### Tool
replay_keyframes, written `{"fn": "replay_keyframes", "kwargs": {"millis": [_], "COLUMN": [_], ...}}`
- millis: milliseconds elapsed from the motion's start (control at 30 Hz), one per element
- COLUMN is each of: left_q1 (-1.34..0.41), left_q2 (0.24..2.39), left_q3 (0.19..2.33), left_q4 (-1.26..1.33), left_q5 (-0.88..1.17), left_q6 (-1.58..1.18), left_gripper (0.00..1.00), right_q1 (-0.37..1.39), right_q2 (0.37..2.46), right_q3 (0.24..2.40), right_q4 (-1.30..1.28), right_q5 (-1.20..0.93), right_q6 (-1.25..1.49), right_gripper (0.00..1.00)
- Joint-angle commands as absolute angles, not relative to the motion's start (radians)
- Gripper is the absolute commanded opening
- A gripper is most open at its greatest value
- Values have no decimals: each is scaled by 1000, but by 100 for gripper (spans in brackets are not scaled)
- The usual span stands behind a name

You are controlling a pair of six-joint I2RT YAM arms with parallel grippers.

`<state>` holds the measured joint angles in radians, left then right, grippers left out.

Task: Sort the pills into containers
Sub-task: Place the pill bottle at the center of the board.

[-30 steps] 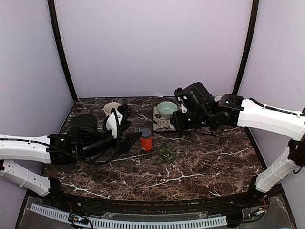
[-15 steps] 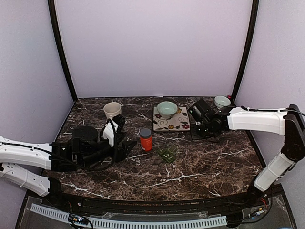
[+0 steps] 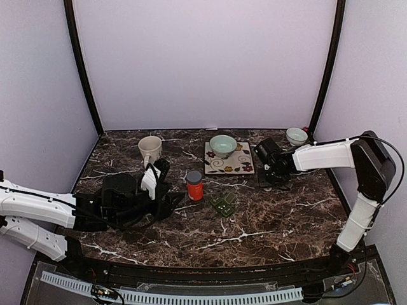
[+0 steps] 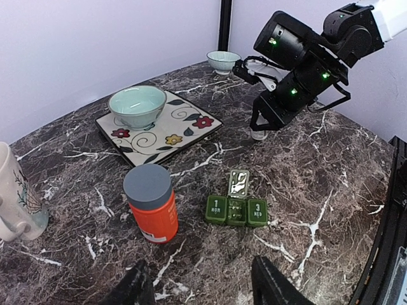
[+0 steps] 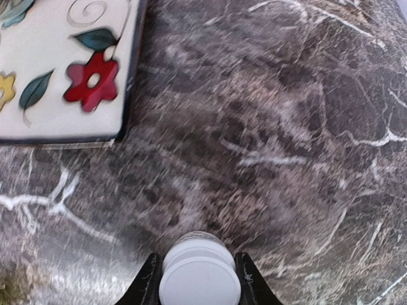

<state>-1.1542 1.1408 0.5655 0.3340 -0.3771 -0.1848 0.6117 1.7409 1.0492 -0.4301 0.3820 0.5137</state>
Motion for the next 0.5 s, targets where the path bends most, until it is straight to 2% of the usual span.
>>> {"fn": "replay_keyframes", "kwargs": {"millis": [0,267,467], "left_q1": [-1157,-1157,-1157], "left_q2": [1154,1166,1175], "left_q3": [549,551,555], "left_q4": [374,371,371], "left_q5": [-358,-357,-355], "left_q6": [-209,-214,-217], "left_gripper": [54,54,53], "right_q1": [562,513,493], "right_q2": [1778,1868,1895], "right_q3": [1109,1222,1214], "right_q4": [-363,-356,-315], "right_q5": [386,356,330], "right_q6": [480,454,466], "right_gripper": [6,6,9]}}
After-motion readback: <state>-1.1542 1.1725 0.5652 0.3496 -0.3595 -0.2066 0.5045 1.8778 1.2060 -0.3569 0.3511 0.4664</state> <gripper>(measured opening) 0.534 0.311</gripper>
